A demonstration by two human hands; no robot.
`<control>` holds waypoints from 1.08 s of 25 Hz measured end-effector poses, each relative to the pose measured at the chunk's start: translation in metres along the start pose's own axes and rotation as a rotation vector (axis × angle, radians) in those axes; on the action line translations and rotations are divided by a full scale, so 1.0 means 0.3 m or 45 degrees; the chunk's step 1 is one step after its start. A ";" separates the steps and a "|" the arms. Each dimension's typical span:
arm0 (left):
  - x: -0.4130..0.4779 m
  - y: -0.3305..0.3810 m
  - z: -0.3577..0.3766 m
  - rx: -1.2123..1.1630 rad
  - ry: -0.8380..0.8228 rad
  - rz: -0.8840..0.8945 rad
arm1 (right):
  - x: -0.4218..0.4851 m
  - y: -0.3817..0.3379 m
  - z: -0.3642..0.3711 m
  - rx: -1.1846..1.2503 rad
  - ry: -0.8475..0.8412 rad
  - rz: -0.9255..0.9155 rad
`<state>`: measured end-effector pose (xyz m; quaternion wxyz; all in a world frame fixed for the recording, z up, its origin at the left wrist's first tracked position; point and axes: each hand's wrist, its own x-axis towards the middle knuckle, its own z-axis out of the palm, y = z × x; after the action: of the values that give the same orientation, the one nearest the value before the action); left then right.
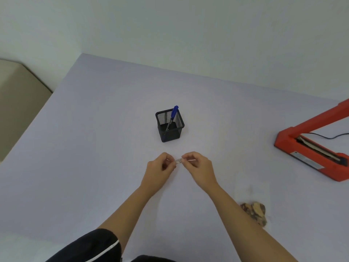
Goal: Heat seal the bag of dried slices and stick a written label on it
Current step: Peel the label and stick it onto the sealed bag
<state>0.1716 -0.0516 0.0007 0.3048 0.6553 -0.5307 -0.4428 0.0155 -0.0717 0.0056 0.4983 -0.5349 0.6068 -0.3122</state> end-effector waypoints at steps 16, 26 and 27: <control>-0.077 0.047 -0.031 0.318 0.473 0.743 | -0.098 -0.145 0.012 0.526 0.072 0.142; -0.090 0.057 -0.036 0.304 0.519 0.744 | -0.120 -0.164 0.019 0.642 0.084 0.220; -0.088 0.065 -0.038 0.291 0.536 0.735 | -0.121 -0.168 0.019 0.653 0.082 0.214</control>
<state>0.1724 -0.0319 0.0292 0.4444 0.5852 -0.6653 -0.1320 0.0353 -0.0478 0.0596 0.6221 -0.3288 0.5656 -0.4300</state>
